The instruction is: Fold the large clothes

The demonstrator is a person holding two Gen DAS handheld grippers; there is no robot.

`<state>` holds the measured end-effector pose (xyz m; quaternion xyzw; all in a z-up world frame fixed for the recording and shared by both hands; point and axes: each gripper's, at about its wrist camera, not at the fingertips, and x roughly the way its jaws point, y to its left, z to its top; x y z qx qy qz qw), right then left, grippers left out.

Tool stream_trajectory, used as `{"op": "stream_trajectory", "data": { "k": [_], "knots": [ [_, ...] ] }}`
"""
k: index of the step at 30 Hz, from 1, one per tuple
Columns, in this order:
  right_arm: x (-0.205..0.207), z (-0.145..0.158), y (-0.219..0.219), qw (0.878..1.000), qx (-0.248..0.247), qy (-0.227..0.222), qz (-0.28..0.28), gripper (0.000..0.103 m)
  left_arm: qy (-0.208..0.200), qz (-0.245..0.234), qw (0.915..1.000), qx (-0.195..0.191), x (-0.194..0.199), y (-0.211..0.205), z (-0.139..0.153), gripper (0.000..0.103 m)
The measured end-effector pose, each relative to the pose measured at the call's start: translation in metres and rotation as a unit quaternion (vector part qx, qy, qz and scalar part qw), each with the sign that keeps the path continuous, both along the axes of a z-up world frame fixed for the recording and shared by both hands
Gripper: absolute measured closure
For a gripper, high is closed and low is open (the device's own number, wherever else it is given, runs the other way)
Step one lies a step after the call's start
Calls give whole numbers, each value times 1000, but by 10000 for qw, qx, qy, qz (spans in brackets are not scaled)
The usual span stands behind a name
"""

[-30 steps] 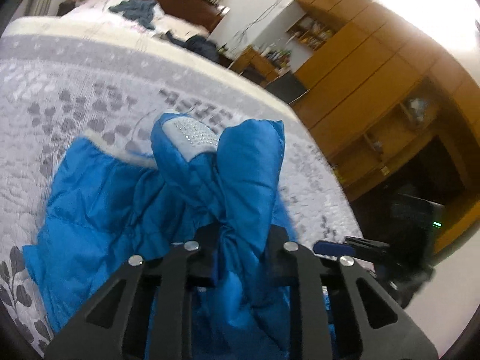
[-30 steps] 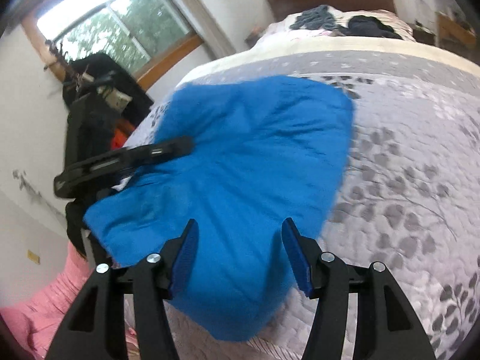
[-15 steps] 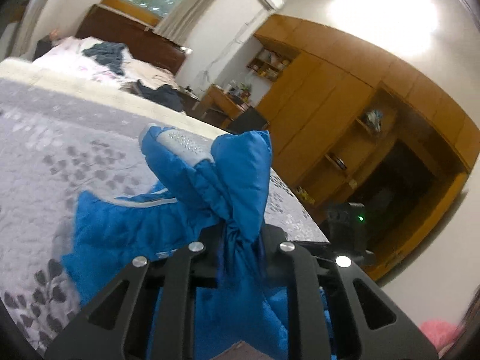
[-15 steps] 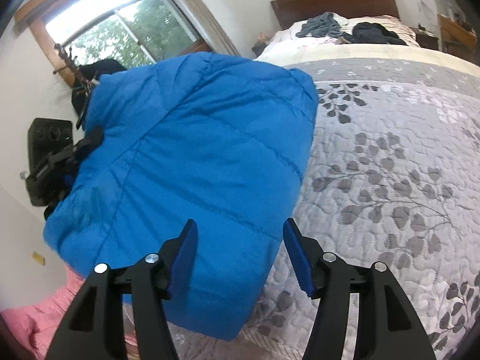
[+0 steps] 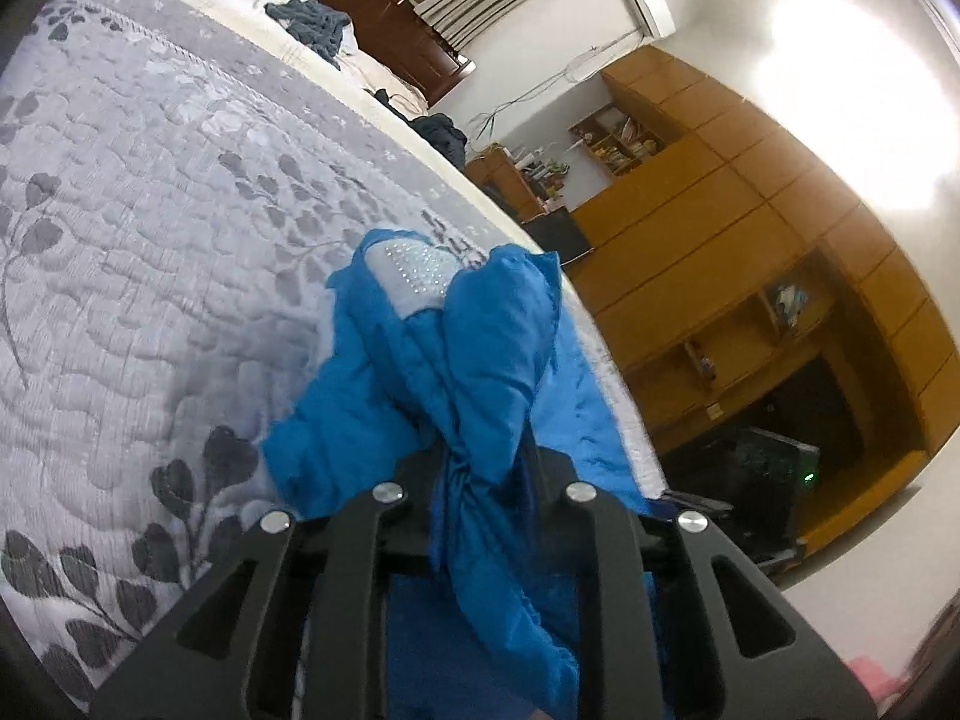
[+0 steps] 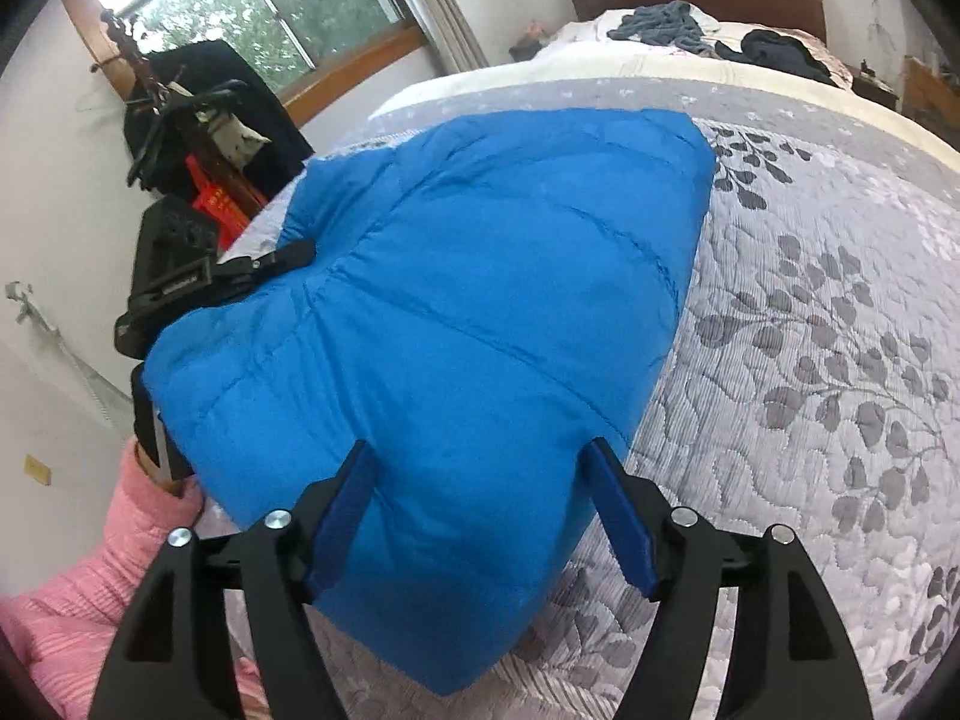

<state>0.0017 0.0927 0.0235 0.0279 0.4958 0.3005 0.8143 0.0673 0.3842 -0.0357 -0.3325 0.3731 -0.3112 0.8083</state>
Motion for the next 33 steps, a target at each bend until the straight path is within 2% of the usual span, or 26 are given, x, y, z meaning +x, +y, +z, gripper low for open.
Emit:
{"op": "stream_trajectory", "data": {
  "k": [3, 4, 7, 12, 16, 17, 19, 21, 23, 24, 25, 26, 27, 30, 33],
  "knots": [
    [-2, -3, 4, 9999, -143, -38, -40, 29, 52, 46, 9999, 102, -2, -2, -2, 77],
    [-2, -3, 3, 9999, -138, -22, -46, 29, 82, 78, 9998, 132, -2, -1, -1, 72],
    [-1, -3, 0, 9999, -97, 56, -88, 29, 114, 235, 9994, 233, -12, 6, 10, 68],
    [1, -2, -4, 9999, -26, 127, -112, 28, -326, 591, 9960, 579, -57, 20, 52, 66],
    [2, -2, -3, 9999, -19, 130, -97, 27, -618, 310, 9944, 804, -96, -3, 83, 58],
    [2, -2, -3, 9999, -8, 135, -102, 27, -647, 233, 9937, 885, -104, -10, 85, 52],
    [2, -3, -4, 9998, 28, 145, -117, 27, -529, 126, 9917, 1167, -110, -26, 87, 49],
    [2, -3, -5, 9998, 42, 149, -124, 27, -366, 60, 9918, 1223, -113, -36, 79, 49],
    [2, -3, -5, 9998, 48, 153, -122, 27, -156, 15, 9938, 1103, -108, -39, 71, 54],
    [2, -3, -5, 9998, 51, 160, -122, 27, -124, 52, 9941, 1077, -107, -37, 67, 62],
    [2, -3, -5, 9998, 55, 162, -124, 27, -92, 14, 9950, 995, -106, -36, 65, 84],
    [1, -3, -5, 9998, 63, 159, -125, 27, -57, -46, 9961, 879, -106, -35, 63, 88],
    [1, -3, -5, 9998, 57, 166, -125, 27, -29, 0, 9972, 741, -107, -33, 62, 90],
    [0, -3, -6, 9997, 134, 181, -105, 26, -27, 86, 9978, 664, -117, -29, 57, 94],
    [-1, -4, -3, 9998, 122, 175, -42, 24, 228, 167, 9987, 427, -125, -19, 34, 95]
  ]
}}
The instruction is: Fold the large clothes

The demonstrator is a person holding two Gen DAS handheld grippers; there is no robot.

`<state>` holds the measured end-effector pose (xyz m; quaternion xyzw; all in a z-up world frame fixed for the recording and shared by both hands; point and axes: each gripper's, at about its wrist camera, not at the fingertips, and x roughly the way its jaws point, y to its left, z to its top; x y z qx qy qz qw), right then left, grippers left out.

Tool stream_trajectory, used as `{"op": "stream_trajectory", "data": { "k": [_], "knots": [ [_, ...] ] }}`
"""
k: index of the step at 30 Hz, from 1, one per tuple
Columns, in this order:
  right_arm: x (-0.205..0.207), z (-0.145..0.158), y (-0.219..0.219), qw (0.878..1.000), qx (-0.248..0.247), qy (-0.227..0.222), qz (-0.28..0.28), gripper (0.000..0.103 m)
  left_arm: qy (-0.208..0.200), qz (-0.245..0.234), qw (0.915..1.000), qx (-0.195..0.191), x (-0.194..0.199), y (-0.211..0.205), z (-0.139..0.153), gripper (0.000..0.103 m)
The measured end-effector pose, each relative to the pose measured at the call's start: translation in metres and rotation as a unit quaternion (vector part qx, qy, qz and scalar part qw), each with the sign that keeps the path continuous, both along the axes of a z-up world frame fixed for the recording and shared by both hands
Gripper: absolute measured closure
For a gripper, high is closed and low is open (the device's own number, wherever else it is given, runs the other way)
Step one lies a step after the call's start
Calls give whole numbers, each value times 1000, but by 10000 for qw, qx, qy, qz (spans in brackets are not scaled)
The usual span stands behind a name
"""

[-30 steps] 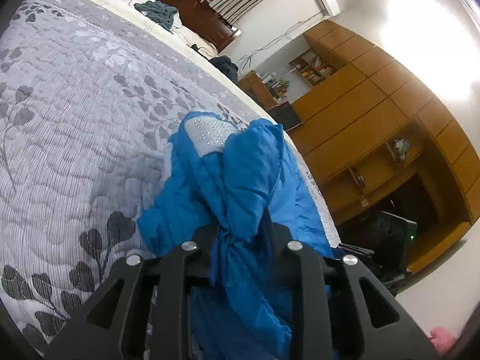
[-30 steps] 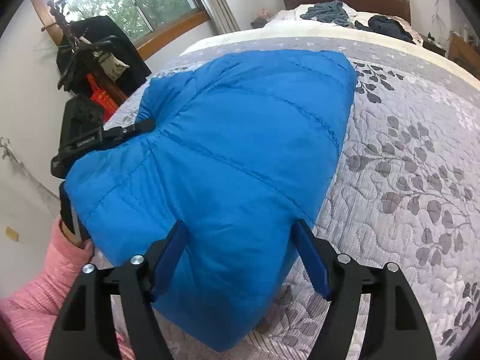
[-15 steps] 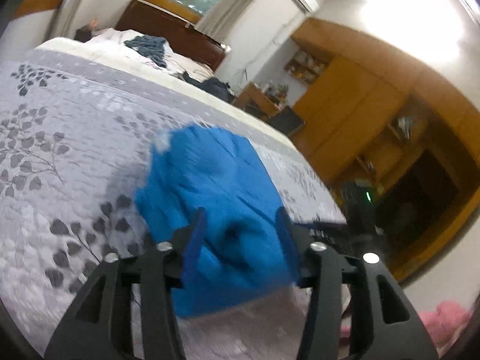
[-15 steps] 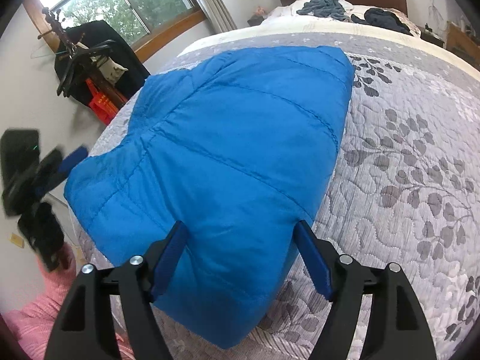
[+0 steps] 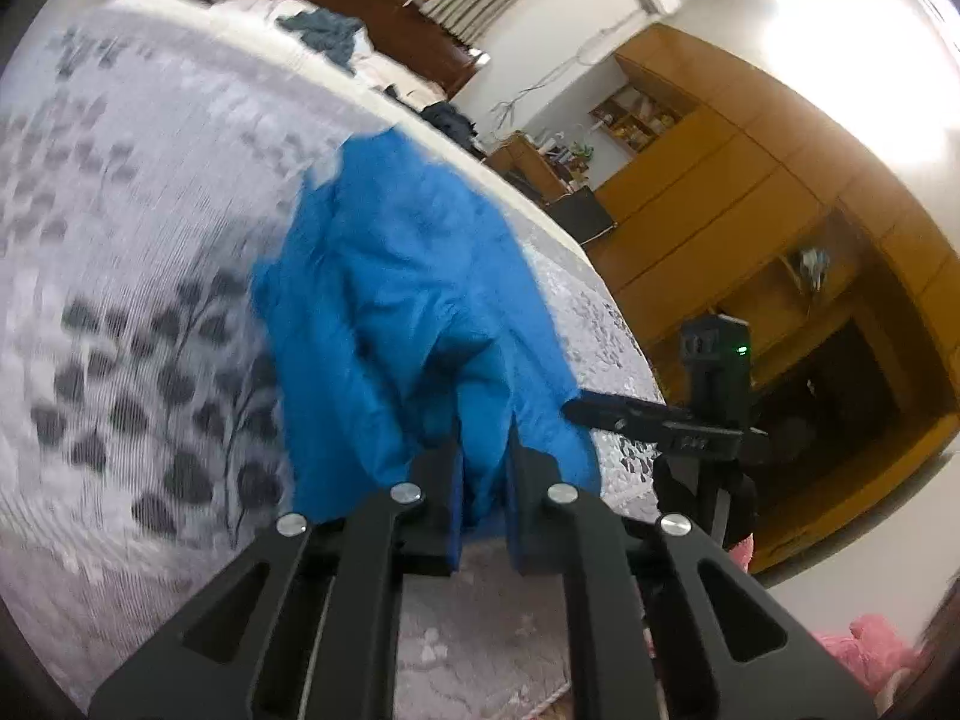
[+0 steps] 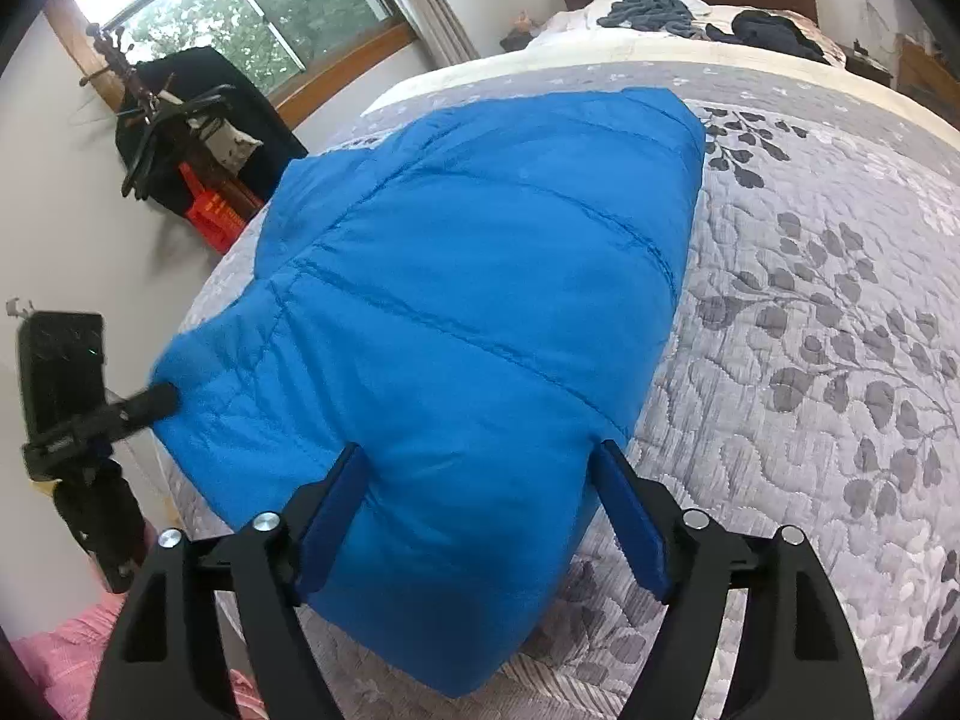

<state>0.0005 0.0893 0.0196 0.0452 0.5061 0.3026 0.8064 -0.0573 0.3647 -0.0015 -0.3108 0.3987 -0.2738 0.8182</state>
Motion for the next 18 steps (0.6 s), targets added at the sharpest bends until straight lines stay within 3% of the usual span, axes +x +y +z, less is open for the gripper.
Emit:
{"op": "stream_trajectory", "data": {
  "k": [4, 7, 12, 18],
  "knots": [
    [-1, -1, 8, 9999, -135, -22, 94, 23, 453, 83, 9981, -421, 3, 11, -41, 95],
    [-2, -3, 12, 9996, -234, -69, 128, 22, 520, 94, 9979, -378, 4, 8, -57, 94],
    [0, -8, 9, 9997, -192, -50, 103, 20, 407, 64, 9991, 41, 7, -4, -57, 93],
    [1, -9, 1, 10000, 33, 52, 57, 20, 498, 77, 9987, -13, 8, -7, -40, 88]
  ]
}}
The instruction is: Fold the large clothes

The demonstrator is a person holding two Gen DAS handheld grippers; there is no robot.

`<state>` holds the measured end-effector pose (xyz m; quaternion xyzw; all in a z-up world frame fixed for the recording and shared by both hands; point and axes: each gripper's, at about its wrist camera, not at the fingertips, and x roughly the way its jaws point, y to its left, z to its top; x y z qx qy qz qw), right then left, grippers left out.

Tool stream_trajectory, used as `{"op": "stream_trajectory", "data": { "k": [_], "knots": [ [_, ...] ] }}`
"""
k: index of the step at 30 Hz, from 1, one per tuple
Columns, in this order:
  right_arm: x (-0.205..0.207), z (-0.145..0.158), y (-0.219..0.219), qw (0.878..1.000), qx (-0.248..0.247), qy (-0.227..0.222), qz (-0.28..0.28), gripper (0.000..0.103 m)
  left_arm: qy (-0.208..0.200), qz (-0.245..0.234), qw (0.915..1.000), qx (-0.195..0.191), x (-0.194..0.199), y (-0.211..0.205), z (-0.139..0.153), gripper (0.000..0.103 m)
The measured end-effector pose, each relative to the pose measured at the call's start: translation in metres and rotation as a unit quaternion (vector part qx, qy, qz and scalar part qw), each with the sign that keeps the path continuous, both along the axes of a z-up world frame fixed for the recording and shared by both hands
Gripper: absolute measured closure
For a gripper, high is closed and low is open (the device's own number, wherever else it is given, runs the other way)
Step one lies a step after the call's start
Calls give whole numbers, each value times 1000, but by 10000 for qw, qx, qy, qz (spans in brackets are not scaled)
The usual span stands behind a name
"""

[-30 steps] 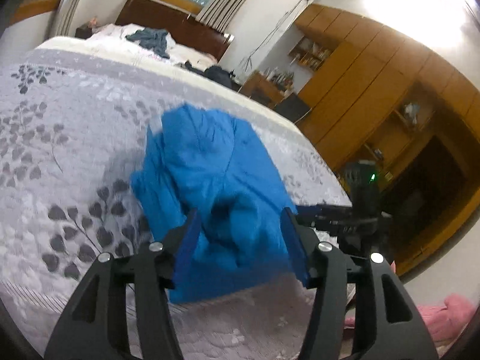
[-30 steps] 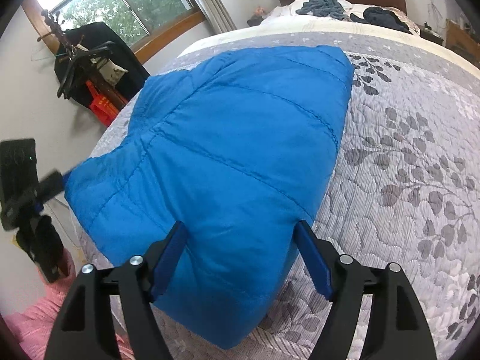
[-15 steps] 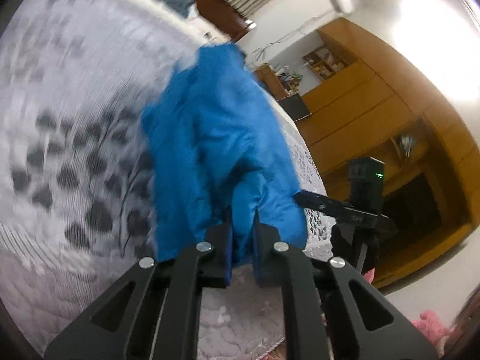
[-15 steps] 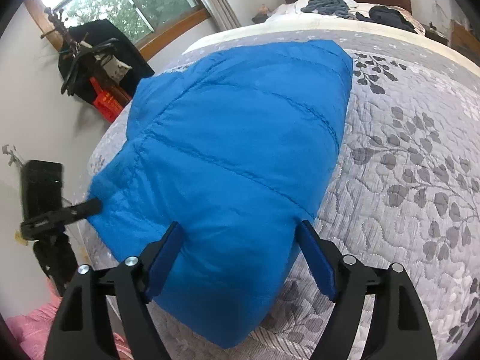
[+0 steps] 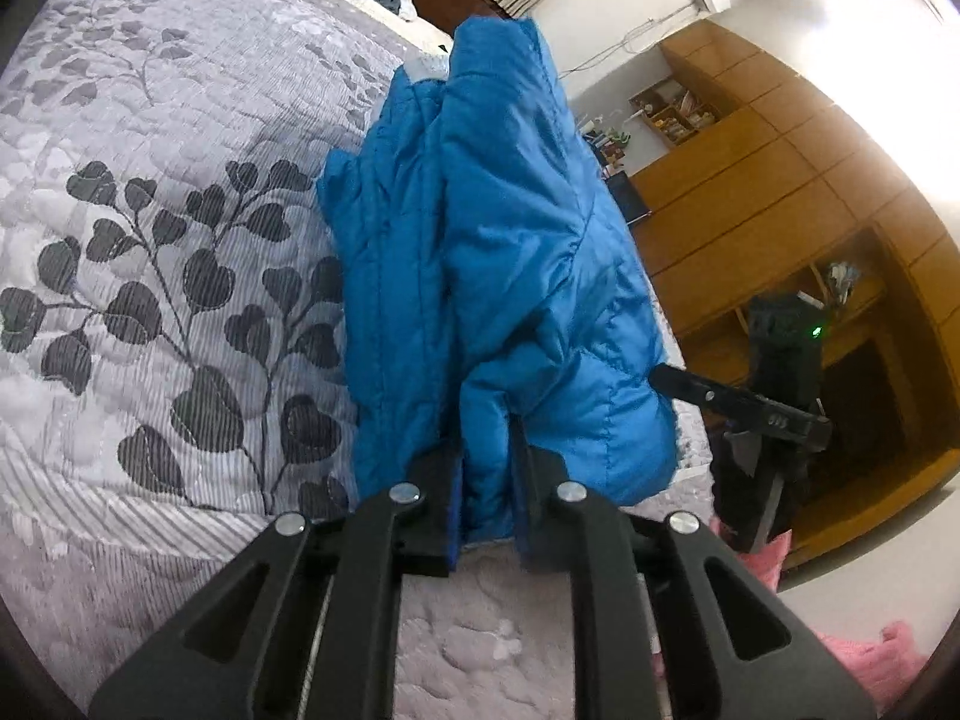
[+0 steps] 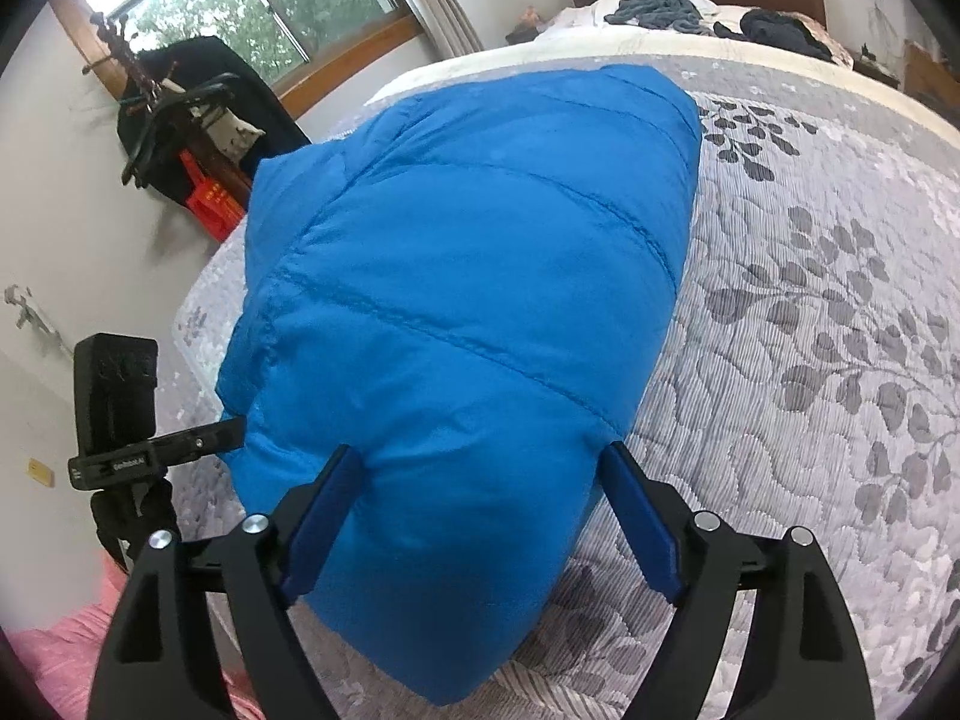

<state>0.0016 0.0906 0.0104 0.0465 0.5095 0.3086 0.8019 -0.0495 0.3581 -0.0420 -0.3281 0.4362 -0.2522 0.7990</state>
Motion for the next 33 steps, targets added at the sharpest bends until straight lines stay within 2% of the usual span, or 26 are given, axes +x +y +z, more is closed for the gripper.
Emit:
{"op": "stream_trajectory", "data": {
  "k": [4, 7, 10, 14, 17, 22, 28, 30, 33],
  "knots": [
    [1, 4, -15, 9989, 420, 186, -41, 20, -196, 113, 9997, 113, -5, 9, 28, 70],
    [1, 10, -30, 9976, 663, 148, -121, 20, -543, 294, 9968, 510, -8, 11, 57, 38],
    [3, 15, -45, 9941, 1048, 204, -176, 17, -810, 403, 9924, 829, 2, 12, 81, 37],
    [10, 13, -61, 9876, 1514, 323, -260, 13, -784, 301, 9920, 940, 28, 7, 91, 36],
    [18, 8, -70, 9839, 1702, 416, -343, 12, -730, 169, 9910, 1105, 46, -2, 90, 34],
    [34, -3, -81, 9766, 2030, 601, -380, 12, -528, 214, 9888, 1377, 73, -9, 84, 34],
    [51, -18, -79, 9727, 2162, 784, -309, 11, -261, 178, 9856, 1663, 92, -12, 70, 34],
    [56, -23, -77, 9716, 2197, 837, -282, 11, -128, 87, 9874, 1578, 96, -7, 61, 30],
    [64, -31, -73, 9685, 2310, 911, -191, 8, 94, 13, 9926, 1211, 101, 2, 45, 25]
  ]
}}
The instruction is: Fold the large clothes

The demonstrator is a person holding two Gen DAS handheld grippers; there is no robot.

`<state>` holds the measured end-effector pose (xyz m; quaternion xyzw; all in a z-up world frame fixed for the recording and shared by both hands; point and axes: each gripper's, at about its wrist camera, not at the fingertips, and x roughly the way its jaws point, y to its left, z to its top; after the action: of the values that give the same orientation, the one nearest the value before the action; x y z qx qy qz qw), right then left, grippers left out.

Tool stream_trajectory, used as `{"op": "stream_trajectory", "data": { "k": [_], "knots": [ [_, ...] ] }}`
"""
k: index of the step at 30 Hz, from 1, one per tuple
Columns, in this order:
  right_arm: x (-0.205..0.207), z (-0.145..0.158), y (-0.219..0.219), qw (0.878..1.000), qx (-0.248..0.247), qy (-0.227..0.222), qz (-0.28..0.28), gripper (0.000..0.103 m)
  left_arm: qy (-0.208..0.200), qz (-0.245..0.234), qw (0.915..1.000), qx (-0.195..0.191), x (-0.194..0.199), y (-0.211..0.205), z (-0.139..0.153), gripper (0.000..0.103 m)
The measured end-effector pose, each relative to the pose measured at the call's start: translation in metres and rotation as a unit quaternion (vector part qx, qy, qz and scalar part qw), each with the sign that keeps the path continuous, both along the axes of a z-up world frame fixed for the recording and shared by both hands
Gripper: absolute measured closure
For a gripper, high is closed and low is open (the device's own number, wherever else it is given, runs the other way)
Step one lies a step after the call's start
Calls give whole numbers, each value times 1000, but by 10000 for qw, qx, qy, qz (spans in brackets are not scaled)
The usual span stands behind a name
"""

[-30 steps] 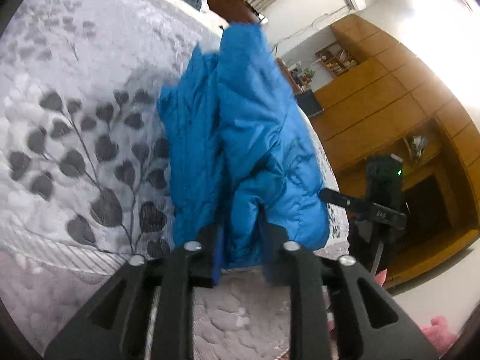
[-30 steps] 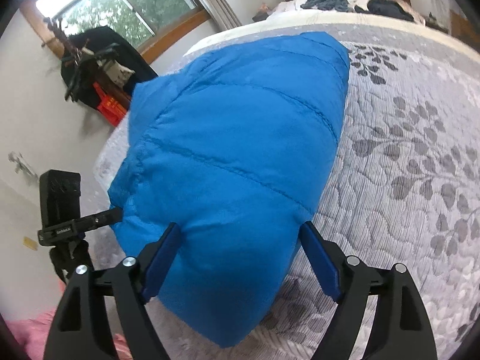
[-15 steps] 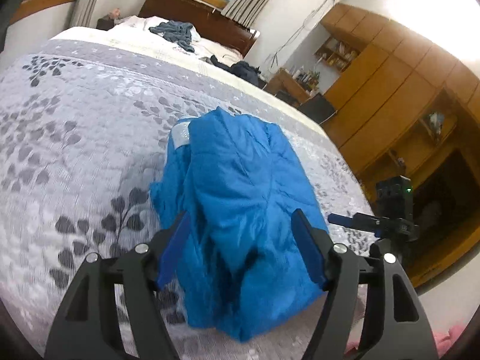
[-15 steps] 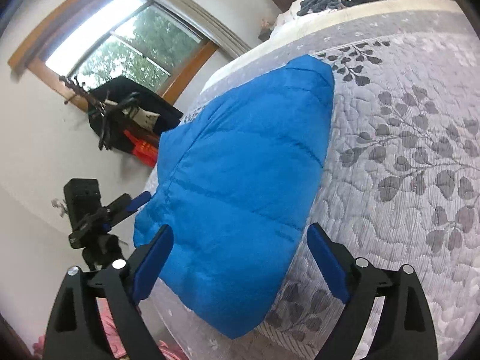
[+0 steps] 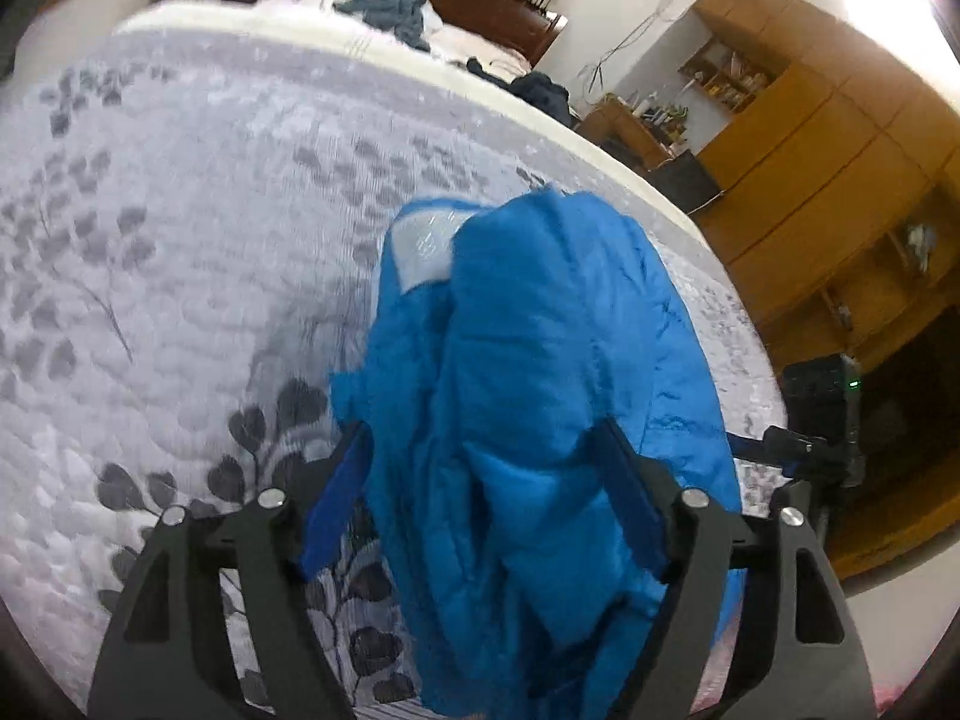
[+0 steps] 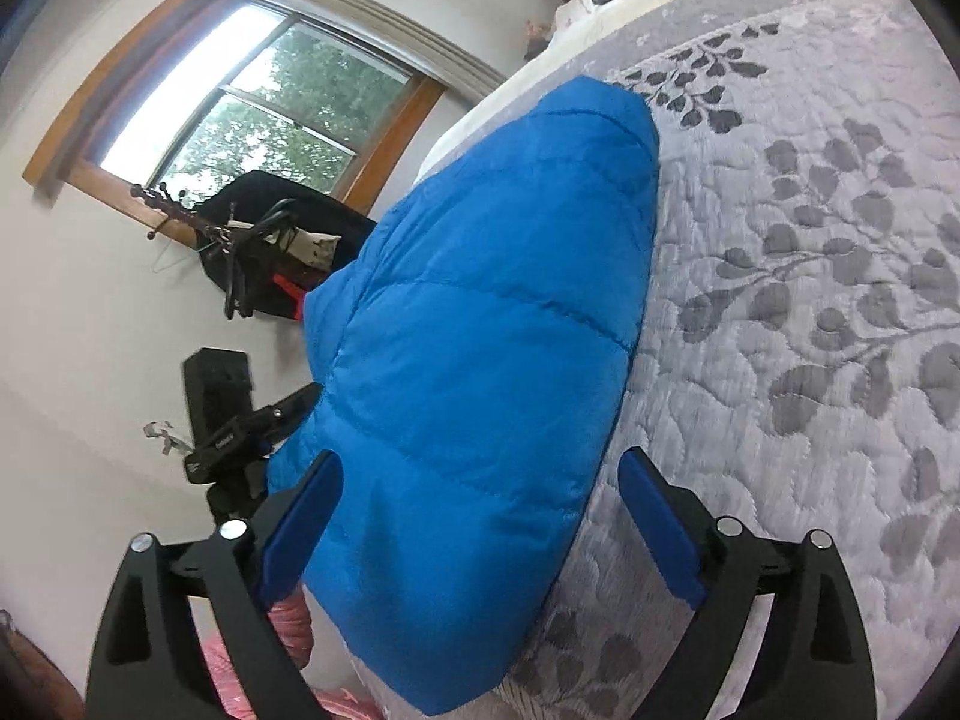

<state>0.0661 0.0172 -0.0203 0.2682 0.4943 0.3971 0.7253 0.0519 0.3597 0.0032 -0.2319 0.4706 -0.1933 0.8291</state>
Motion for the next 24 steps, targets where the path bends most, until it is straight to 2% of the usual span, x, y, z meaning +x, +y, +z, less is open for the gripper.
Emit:
{"op": "stream_trajectory", "data": {
  "k": [5, 9, 16, 24],
  "knots": [
    [8, -12, 8, 9998, 113, 94, 132, 6, 239, -102, 9983, -515, 7, 8, -24, 12],
    [11, -23, 15, 9994, 166, 215, 207, 6, 466, -230, 9925, -1106, 14, 12, -43, 11],
    [15, -30, 25, 9985, 302, 313, 331, 5, 479, -543, 9804, -1834, 22, 13, -66, 9],
    [16, -30, 51, 9984, 216, 187, 494, 3, 212, -724, 9768, -2004, 22, 2, -74, 6]
  ]
}}
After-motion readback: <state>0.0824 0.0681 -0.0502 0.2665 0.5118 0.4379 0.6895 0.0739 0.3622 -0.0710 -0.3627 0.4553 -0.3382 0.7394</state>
